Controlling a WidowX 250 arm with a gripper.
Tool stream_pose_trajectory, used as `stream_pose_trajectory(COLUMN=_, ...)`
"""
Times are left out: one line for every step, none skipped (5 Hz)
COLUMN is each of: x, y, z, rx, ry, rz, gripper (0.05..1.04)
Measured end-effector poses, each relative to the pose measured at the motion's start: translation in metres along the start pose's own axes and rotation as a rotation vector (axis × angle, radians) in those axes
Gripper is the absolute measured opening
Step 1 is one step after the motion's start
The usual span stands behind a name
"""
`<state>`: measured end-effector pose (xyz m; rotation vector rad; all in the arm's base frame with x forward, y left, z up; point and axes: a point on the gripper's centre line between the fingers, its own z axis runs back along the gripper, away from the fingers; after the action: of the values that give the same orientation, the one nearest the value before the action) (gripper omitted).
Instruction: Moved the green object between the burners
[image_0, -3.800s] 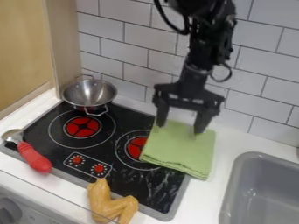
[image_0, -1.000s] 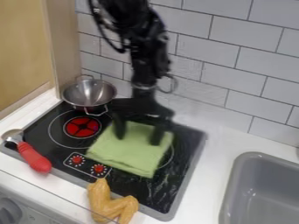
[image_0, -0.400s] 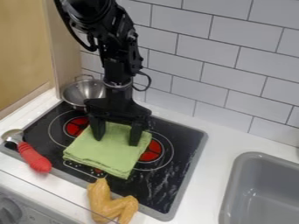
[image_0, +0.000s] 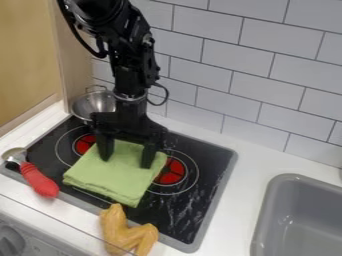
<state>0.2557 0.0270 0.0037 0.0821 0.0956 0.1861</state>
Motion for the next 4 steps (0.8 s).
stream_pose_trajectory(x=-0.007, y=0.004, z=0.008, rx=0.041, ry=0.026, rz=0.013, gripper=0.999)
stream_pose_trajectory(x=-0.004, y=0.004, z=0.023, rx=0.046, ry=-0.003, rz=0.019, gripper=0.999)
stream_pose_trajectory(x=0.004, y=-0.002, z=0.034, rx=0.051, ry=-0.025, rz=0.007, gripper=0.999)
stream_pose_trajectory(x=0.009, y=-0.004, z=0.048, rx=0.039, ry=-0.071, rz=-0.001, gripper=0.999)
